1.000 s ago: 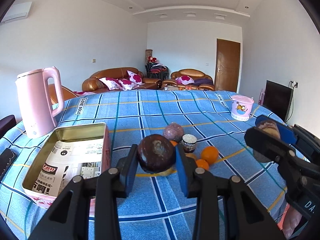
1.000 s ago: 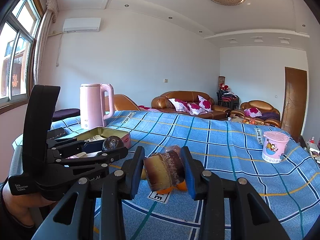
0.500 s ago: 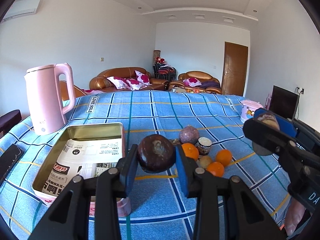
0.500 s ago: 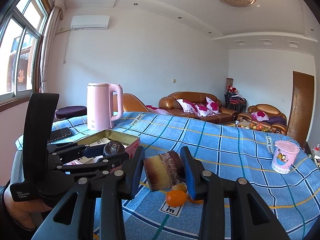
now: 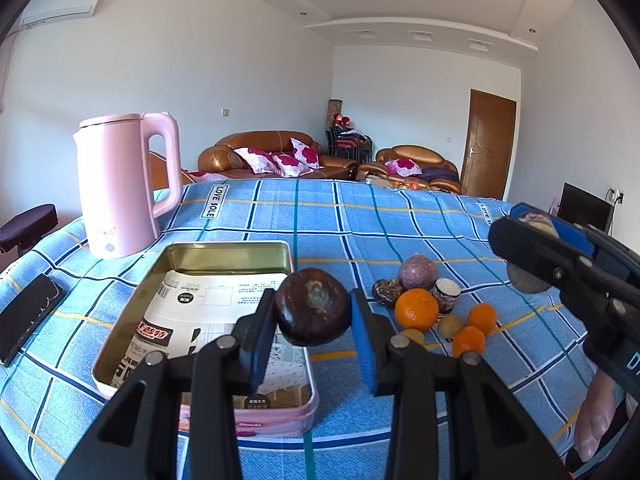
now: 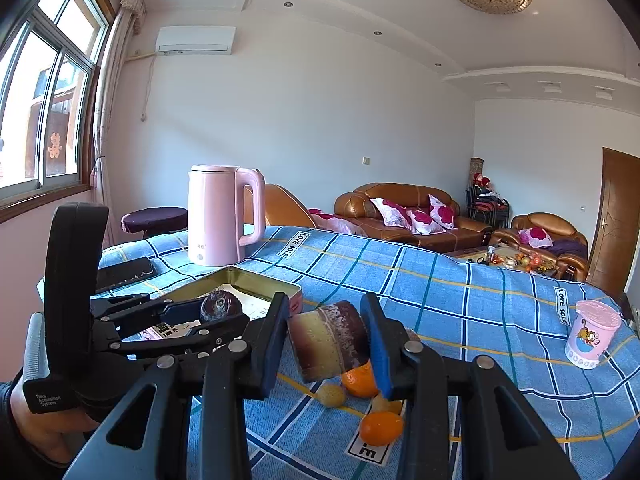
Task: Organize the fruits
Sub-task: 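Carry the mangosteen with the left gripper toward the pink tin while the right carries the pastry, then lower the mangosteen into the tin and open the left gripper while the right releases the pastry there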
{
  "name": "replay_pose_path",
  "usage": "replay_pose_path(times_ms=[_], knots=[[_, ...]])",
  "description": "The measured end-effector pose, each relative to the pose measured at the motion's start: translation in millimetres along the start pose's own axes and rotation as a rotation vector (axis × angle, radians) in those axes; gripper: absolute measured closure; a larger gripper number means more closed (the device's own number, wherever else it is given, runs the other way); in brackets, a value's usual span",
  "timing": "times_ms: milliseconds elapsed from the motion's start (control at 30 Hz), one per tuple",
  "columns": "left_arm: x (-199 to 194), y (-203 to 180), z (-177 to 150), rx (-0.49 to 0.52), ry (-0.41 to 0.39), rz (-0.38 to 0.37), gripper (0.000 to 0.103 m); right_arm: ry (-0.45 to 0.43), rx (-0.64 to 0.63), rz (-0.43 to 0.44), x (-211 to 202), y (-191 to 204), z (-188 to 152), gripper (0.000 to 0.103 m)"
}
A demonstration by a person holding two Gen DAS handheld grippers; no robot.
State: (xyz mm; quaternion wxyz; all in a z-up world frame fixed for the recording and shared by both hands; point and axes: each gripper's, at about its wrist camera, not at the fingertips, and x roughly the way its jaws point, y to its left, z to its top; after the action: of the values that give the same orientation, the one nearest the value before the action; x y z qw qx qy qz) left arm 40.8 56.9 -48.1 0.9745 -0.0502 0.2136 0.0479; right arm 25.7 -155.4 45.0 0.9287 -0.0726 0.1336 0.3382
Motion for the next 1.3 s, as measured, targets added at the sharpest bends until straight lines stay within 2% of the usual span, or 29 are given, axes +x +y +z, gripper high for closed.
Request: replay_pose_path(times_ms=[667,1300], knots=[[9,52,6,-0.037,0.014,0.106,0.065,0.044,-0.024,0.087,55,27,21,0.064],[28,82,12,-0.027,0.066,0.15,0.065,0.117,-0.011,0.16,109,52,19,0.064]])
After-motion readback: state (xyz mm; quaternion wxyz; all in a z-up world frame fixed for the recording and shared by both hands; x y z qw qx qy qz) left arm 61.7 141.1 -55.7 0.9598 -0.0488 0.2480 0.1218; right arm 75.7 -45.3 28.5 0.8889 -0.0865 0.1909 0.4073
